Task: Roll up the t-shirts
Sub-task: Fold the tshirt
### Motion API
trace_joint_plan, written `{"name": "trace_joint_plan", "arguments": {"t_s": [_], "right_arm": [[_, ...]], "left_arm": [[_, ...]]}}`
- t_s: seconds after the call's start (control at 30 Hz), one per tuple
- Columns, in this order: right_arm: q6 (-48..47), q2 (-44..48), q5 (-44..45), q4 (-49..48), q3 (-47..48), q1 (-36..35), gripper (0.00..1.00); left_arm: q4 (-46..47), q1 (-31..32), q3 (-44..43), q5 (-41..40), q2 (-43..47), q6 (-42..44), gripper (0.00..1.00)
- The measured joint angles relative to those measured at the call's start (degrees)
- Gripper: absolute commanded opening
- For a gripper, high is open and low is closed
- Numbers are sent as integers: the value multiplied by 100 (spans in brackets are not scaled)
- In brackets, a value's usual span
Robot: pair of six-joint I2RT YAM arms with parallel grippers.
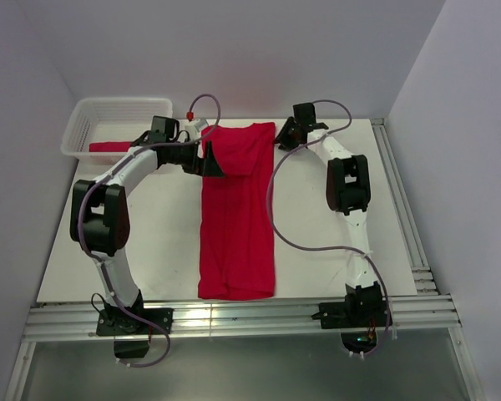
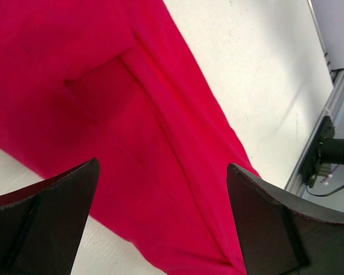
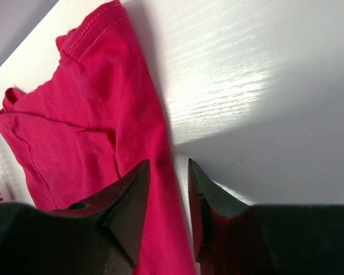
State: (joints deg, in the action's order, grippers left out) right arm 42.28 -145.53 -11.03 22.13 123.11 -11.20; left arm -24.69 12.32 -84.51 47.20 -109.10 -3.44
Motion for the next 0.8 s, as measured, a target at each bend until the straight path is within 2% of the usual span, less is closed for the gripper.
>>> {"name": "trace_joint_plan", "arguments": {"t_s": [0.13, 0.23, 0.33, 0.5, 0.67, 0.8], "right_arm": [[-201, 216, -20, 107, -197, 42, 44], [-400, 807, -20, 170, -872, 48, 44], [-597, 1845, -37, 131, -1978, 33, 44], [-841, 4262, 188, -155, -4103, -195, 43], [-876, 6205, 684, -339, -5735, -1119, 43], [-616, 7287, 979, -319, -7123, -2168, 43]], "left_arm": [[2, -57, 186, -164, 262, 90, 99], [57, -116, 525, -529, 839, 131, 100], [136, -221, 1029, -979, 1744, 234, 100], [293, -577, 1655, -1657, 3180, 428, 98], [-214, -859, 1801, -1530, 3565, 1150, 99], [-938, -876, 2533, -1211, 4227, 2129, 100]]}}
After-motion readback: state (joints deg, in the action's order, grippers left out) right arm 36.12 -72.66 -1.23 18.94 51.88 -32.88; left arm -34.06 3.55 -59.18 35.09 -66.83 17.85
